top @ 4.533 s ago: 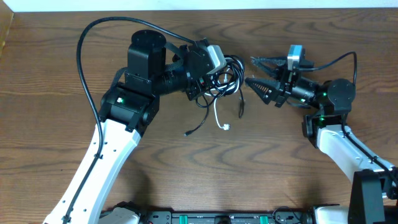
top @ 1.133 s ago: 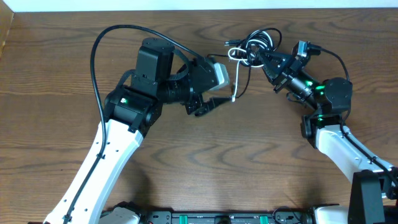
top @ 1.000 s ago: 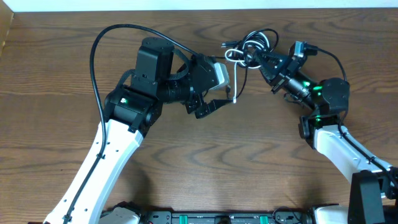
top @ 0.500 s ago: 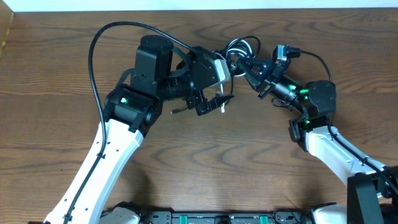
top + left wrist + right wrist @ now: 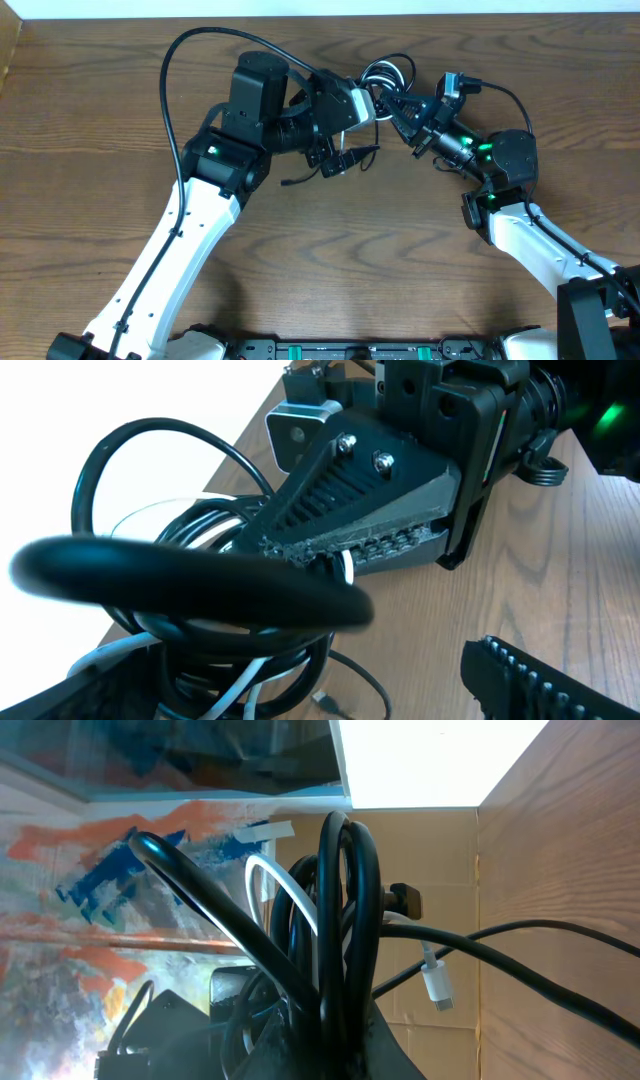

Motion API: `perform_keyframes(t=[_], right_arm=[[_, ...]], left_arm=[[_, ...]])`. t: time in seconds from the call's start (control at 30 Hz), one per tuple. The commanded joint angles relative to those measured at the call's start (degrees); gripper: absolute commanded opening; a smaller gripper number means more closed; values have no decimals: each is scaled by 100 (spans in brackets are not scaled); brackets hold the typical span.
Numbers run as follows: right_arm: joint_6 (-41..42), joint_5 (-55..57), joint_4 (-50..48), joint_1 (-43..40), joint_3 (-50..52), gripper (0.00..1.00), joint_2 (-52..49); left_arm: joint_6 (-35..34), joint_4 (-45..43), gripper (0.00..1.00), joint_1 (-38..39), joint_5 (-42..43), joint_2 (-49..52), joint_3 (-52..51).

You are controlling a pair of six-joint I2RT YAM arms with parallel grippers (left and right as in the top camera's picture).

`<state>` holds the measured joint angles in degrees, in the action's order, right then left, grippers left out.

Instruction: Untangle cables

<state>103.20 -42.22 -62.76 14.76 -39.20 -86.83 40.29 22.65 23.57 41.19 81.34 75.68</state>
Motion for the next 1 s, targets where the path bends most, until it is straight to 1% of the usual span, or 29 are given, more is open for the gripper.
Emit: perform_keyframes(t=[0.0, 0.2, 0.23, 0.27, 0.3, 0.33, 0.37, 0.43, 0.5, 0.53, 0.57, 0.6, 0.8, 0.9, 0.97], right_arm=[[-63, -210, -79, 109, -48, 1, 46], [-173, -210, -83, 109, -48, 1, 46], [-173, -212, -81, 109, -48, 1, 46], [-173, -212, -81, 111, -48, 1, 46], [-173, -212, -81, 109, -48, 1, 46], [-173, -210, -81, 109, -48, 1, 46], [-173, -210, -81, 109, -48, 1, 46], [-175, -210, -81, 109, -48, 1, 46], [-173, -210, -81, 109, -48, 1, 46], [-170, -210, -81, 109, -48, 1, 46], [-170, -212, -83, 109, -48, 1, 46], [-170, -214, -85, 109, -48, 1, 46], [-238, -240, -83, 109, -48, 1, 46], [-479, -229, -50, 109, -48, 1, 46], [-793, -214, 26, 107, -48, 2, 46]], left_arm=[[-28, -57, 94, 116, 120, 96, 28], [-28, -76, 94, 116, 120, 96, 28], [-26, -79, 92, 116, 120, 96, 28], [-26, -79, 85, 116, 122, 96, 28], [-24, -79, 72, 116, 122, 96, 28], [-24, -92, 43, 116, 122, 96, 28], [-24, -94, 40, 116, 122, 96, 28], [-26, -94, 38, 116, 122, 96, 28], [-26, -92, 22, 116, 122, 96, 28], [-26, -92, 19, 116, 122, 96, 28], [-26, -92, 11, 116, 122, 96, 28], [-26, -92, 8, 116, 122, 96, 28], [-24, -114, 8, 116, 120, 96, 28], [-24, -173, 8, 114, 120, 96, 28], [-26, -234, 7, 114, 120, 94, 28]])
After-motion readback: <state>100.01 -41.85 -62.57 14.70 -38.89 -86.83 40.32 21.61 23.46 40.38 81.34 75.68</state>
